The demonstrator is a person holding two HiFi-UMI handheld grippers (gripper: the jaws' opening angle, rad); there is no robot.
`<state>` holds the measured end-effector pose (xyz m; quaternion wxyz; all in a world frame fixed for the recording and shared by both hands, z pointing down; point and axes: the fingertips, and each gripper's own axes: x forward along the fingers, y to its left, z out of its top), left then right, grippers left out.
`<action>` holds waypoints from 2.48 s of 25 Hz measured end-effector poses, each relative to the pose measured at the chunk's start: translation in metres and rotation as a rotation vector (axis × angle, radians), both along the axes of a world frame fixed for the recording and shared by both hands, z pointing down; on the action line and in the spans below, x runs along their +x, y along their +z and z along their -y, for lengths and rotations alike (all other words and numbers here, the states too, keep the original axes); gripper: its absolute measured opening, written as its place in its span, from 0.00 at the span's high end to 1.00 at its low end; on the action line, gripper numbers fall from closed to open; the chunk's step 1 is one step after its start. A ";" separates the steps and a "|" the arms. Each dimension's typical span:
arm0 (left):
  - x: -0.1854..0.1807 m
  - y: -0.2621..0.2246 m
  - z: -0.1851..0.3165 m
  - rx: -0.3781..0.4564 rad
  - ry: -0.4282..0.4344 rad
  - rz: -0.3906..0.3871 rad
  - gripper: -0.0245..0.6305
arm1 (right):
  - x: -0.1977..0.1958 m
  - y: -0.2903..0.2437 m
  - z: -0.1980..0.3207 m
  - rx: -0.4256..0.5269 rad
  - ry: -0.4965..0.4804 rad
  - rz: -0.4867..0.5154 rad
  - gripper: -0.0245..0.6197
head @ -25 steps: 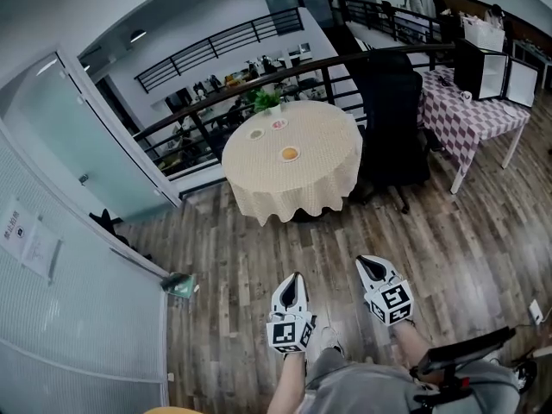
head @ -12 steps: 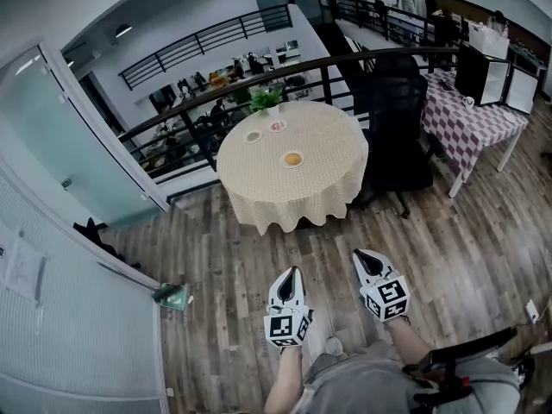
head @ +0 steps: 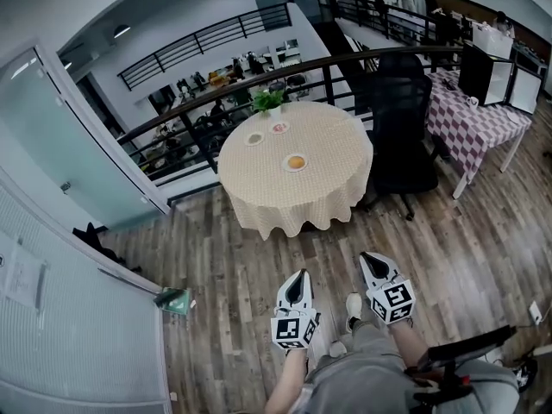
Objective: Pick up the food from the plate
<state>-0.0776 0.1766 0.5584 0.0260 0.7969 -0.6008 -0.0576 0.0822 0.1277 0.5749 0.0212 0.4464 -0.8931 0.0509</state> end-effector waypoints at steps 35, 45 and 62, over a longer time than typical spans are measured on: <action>-0.048 -0.011 0.396 -0.013 -0.064 -0.007 0.95 | -0.064 0.006 0.412 -0.002 -0.152 0.078 0.94; -0.062 -0.024 0.425 0.007 -0.064 -0.018 0.95 | -0.077 -0.012 0.429 0.037 -0.170 0.061 0.94; -0.111 -0.026 0.447 0.028 -0.012 -0.024 0.95 | -0.124 -0.023 0.448 0.080 -0.133 0.037 0.94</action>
